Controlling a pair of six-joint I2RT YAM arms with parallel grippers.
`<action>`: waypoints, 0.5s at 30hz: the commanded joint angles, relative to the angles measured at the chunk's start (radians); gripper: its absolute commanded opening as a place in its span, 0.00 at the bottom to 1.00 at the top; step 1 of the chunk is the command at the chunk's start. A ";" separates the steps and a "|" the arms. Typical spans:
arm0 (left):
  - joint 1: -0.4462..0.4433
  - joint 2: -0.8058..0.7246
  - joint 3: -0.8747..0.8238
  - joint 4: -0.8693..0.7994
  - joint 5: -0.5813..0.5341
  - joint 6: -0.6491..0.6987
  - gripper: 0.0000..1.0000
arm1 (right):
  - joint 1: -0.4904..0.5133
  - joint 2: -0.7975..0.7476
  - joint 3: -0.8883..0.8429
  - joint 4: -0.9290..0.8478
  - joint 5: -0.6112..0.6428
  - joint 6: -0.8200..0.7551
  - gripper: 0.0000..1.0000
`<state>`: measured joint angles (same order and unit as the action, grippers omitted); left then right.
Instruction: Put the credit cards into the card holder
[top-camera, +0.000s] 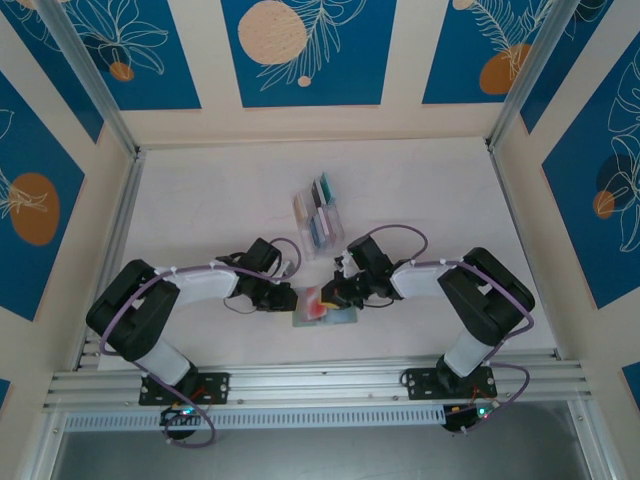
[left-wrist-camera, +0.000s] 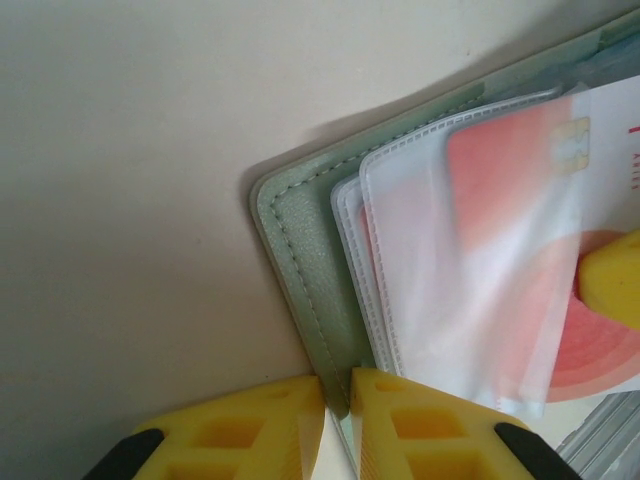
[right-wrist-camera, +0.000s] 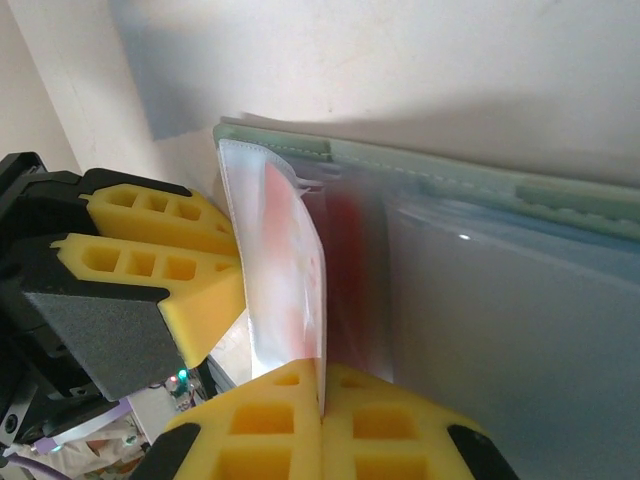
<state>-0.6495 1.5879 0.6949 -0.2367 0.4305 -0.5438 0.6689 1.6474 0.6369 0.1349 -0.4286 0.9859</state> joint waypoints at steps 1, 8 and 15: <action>-0.033 0.080 -0.040 -0.044 -0.117 -0.004 0.19 | 0.011 0.034 -0.002 -0.050 0.061 0.012 0.02; -0.030 0.074 -0.040 -0.047 -0.122 -0.012 0.19 | 0.014 -0.012 0.043 -0.231 0.129 -0.052 0.16; -0.031 0.080 -0.041 -0.042 -0.123 -0.014 0.18 | 0.024 -0.031 0.094 -0.360 0.172 -0.088 0.32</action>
<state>-0.6521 1.5871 0.6949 -0.2375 0.4244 -0.5510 0.6861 1.6257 0.7128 -0.0780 -0.3199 0.9283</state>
